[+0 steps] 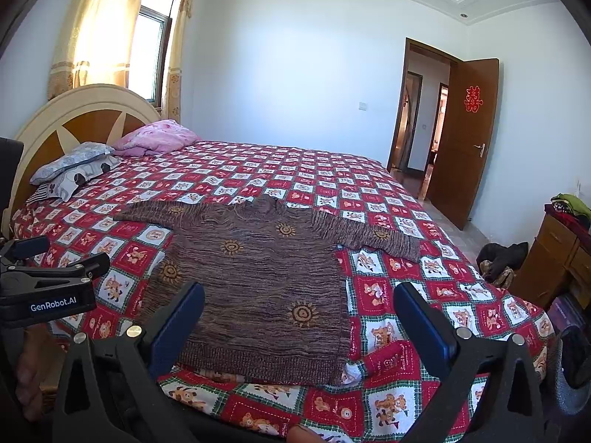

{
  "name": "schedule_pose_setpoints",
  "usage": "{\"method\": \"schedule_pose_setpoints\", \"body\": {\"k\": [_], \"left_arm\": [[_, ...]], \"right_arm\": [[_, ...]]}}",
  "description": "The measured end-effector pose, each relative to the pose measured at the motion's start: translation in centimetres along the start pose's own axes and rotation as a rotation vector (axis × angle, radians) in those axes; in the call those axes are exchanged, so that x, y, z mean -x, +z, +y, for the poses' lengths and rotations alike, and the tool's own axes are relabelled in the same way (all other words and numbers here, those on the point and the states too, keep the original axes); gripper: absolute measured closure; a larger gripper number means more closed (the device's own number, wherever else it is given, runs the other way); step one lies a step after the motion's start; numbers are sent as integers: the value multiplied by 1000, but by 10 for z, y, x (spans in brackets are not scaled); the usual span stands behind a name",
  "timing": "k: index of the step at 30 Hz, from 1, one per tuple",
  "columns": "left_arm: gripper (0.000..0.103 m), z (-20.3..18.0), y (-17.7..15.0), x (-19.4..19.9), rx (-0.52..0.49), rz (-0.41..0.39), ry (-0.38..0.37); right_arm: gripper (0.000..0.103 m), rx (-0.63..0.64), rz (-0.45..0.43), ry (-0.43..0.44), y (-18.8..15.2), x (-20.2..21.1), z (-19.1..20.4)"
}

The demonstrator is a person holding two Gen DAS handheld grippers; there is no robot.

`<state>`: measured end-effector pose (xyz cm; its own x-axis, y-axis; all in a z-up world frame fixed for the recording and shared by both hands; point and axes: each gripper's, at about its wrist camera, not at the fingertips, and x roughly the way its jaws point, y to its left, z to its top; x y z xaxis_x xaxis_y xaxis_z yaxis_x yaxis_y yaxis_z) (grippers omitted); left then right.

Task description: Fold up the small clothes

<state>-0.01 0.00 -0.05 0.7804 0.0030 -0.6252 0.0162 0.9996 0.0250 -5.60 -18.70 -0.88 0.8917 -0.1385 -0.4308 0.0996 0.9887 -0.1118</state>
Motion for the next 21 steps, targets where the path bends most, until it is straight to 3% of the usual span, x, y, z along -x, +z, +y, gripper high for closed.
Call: {"method": "schedule_pose_setpoints", "body": {"k": [21], "left_arm": [[0,4,2,1,7,-11,4]], "right_arm": [[1,0,10,4,-4,-4,1]]}}
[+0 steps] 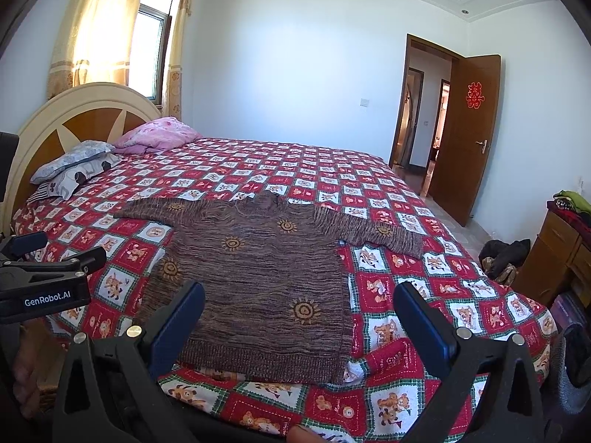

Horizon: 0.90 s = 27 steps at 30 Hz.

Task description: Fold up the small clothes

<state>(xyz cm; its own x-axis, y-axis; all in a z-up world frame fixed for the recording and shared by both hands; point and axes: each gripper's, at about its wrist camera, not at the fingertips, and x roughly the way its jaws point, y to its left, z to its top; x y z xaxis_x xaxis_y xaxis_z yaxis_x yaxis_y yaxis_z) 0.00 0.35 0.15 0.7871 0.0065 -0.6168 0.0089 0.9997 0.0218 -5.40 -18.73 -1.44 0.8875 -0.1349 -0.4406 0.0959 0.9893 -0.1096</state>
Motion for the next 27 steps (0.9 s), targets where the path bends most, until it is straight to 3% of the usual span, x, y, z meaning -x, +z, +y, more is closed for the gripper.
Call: {"method": "schedule_pose_setpoints", "body": {"k": [27], "left_arm": [[0,-1,-1,-1,-9,-1,3]], "right_arm": [[1,12,16,21,-1,-3,4]]}}
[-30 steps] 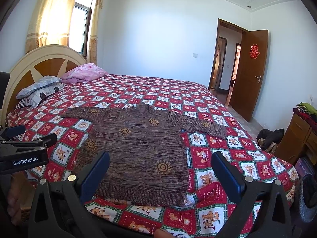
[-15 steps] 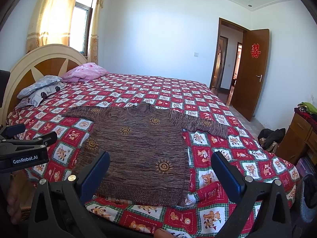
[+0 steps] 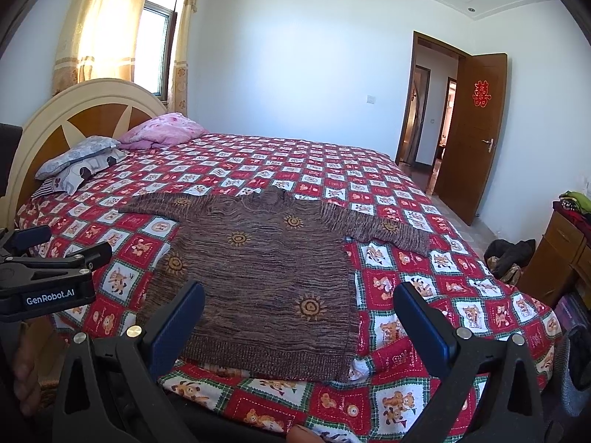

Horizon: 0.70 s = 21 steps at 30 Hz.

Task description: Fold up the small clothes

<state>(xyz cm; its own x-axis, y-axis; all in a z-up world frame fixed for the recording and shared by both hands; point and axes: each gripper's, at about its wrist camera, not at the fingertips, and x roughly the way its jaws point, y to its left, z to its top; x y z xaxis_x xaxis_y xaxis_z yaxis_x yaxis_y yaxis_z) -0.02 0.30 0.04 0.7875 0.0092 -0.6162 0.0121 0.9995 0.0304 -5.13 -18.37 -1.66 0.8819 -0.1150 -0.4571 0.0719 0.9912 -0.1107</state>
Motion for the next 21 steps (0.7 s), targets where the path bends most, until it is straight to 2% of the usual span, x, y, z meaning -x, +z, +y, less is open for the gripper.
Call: {"method": "schedule_pose_setpoints", "body": {"k": [14,18,21], "left_arm": [[0,-7,-3,-4,-19,5,-1],[0,-10,-4,-19,-28,21,-5],[0,-17,-5,-41,-48,63,-2]], "right_arm": [[1,-9,17,23,-4,-10,-2],[1,-26,19,55,-6,-20,-6],[1,-23,42,51,-8,-38,-8]]}}
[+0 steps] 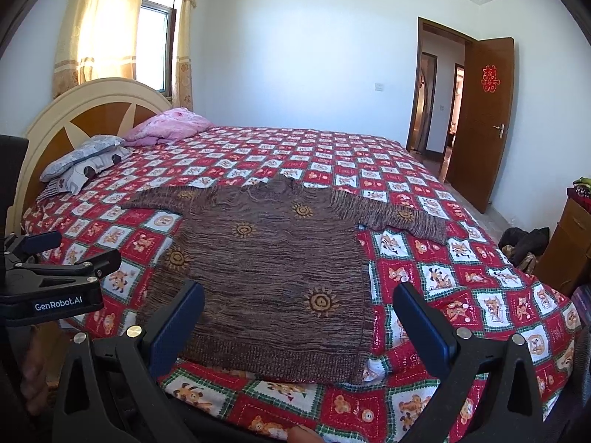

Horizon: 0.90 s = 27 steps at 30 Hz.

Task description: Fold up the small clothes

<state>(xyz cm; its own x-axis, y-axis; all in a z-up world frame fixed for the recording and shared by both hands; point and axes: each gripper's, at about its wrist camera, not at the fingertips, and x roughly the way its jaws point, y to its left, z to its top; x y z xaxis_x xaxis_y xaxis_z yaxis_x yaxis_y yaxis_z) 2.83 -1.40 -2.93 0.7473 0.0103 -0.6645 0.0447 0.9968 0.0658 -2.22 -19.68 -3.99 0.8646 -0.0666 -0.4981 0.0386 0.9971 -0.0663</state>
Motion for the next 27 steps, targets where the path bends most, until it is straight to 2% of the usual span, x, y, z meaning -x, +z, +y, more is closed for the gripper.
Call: {"method": "schedule_pose_setpoints", "body": {"k": [8,16,22,25,27], "left_arm": [[0,-6,0,-53,-22,87,31],[0,-17,17,-100,-66,70,55],[0,-22,31,-139,-98,65,91],[0,-21,45,-160,-90,72,107],[0,-19,57,-173,-70,46,124]], "right_arm": [[1,-15,101,-9,-8,-57,-18],[1,-79,174,-42,-8,-110,-58],[1,-113,220,-114,-4,-152,-96],[1,-146,230,-159,-1,-174,-118],[1,-193,251,-163,4,-191,-136]]}}
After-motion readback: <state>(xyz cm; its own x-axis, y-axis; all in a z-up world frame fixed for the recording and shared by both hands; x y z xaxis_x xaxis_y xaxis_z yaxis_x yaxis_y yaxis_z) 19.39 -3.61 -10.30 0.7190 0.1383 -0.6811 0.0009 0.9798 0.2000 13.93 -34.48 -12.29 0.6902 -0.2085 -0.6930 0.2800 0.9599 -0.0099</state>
